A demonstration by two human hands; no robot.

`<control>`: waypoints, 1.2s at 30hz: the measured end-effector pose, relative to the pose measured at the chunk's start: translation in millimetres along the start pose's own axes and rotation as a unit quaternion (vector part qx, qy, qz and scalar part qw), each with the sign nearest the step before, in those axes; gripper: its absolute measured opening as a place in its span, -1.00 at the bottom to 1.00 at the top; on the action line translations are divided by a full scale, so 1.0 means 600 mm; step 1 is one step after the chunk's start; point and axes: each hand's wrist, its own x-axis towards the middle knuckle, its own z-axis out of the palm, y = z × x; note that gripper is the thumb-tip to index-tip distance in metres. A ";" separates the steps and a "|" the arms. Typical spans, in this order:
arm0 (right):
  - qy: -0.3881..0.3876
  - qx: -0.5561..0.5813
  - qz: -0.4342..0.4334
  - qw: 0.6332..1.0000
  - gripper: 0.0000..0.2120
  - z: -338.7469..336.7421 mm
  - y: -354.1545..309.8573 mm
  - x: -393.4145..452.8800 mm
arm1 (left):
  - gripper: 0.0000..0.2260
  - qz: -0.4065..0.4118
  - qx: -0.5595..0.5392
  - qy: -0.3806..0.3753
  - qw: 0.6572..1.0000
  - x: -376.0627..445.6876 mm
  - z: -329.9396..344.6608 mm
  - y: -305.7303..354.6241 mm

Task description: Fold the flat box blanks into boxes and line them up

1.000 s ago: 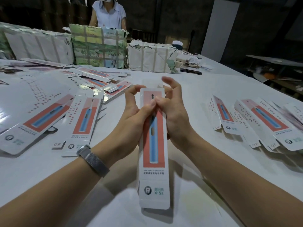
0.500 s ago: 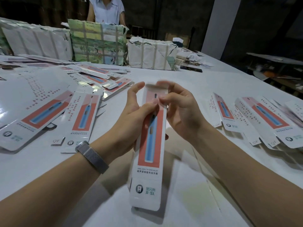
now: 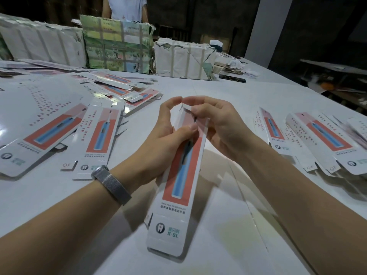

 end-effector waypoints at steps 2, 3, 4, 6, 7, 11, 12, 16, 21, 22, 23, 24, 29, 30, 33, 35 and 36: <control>-0.003 -0.006 0.001 1.000 -0.82 0.001 -0.002 0.000 | -0.52 0.005 0.001 -0.003 1.000 0.000 -0.002 0.001; 0.005 -0.007 -0.006 1.000 -0.81 0.003 -0.002 0.000 | -0.52 0.004 0.004 -0.003 1.000 0.000 -0.002 0.001; 0.017 -0.008 -0.013 1.000 -0.81 0.005 -0.001 0.000 | -0.51 0.002 0.006 -0.001 1.000 0.000 -0.002 0.001; 0.039 -0.016 -0.028 0.999 -0.81 0.008 0.002 0.000 | -0.51 -0.002 0.005 -0.001 1.000 0.000 -0.002 -0.001; 0.049 -0.022 -0.034 0.998 -0.78 0.007 0.003 0.000 | -0.51 -0.001 0.004 -0.005 1.000 0.001 -0.002 -0.003; 0.059 -0.072 -0.056 0.994 -0.74 -0.004 0.001 0.002 | -0.52 0.010 0.001 -0.025 1.000 0.002 -0.006 -0.005; 0.049 -0.089 -0.054 0.993 -0.75 -0.008 -0.001 0.002 | -0.52 0.012 0.001 -0.027 1.000 0.002 -0.008 -0.004; 0.010 -0.132 -0.055 0.990 -0.74 -0.020 -0.006 0.002 | -0.52 0.032 -0.010 -0.033 0.999 0.003 -0.011 -0.003; -0.017 -0.143 -0.081 0.986 -0.73 -0.015 -0.002 -0.002 | -0.56 0.031 -0.029 -0.022 0.999 0.003 -0.012 -0.001; -0.022 -0.140 -0.085 0.986 -0.74 -0.013 -0.001 -0.002 | -0.57 0.029 -0.035 -0.020 0.999 0.002 -0.013 0.001; -0.029 -0.137 -0.087 0.986 -0.76 -0.012 0.002 -0.003 | -0.58 0.027 -0.036 -0.018 0.999 0.002 -0.013 0.002; -0.036 -0.135 -0.085 0.986 -0.77 -0.011 0.004 -0.004 | -0.59 0.025 -0.035 -0.015 0.999 0.001 -0.014 0.003; -0.056 -0.126 -0.066 0.988 -0.77 -0.018 -0.007 -0.004 | -0.60 0.056 -0.016 -0.002 0.998 0.001 -0.010 0.002; -0.051 -0.117 -0.068 0.989 -0.78 -0.019 -0.008 -0.003 | -0.63 0.061 -0.011 -0.003 0.998 0.002 -0.008 0.002; -0.021 -0.046 -0.068 0.996 -0.81 -0.012 0.000 -0.002 | -0.72 0.061 -0.016 -0.009 0.998 0.002 -0.006 0.003; 0.007 -0.006 -0.057 0.998 -0.84 -0.002 0.006 -0.002 | -0.74 0.049 -0.023 0.002 0.999 0.002 -0.009 0.005; 0.017 0.005 -0.052 0.998 -0.87 0.001 0.007 -0.001 | -0.75 0.045 -0.026 0.007 0.999 0.003 -0.010 0.006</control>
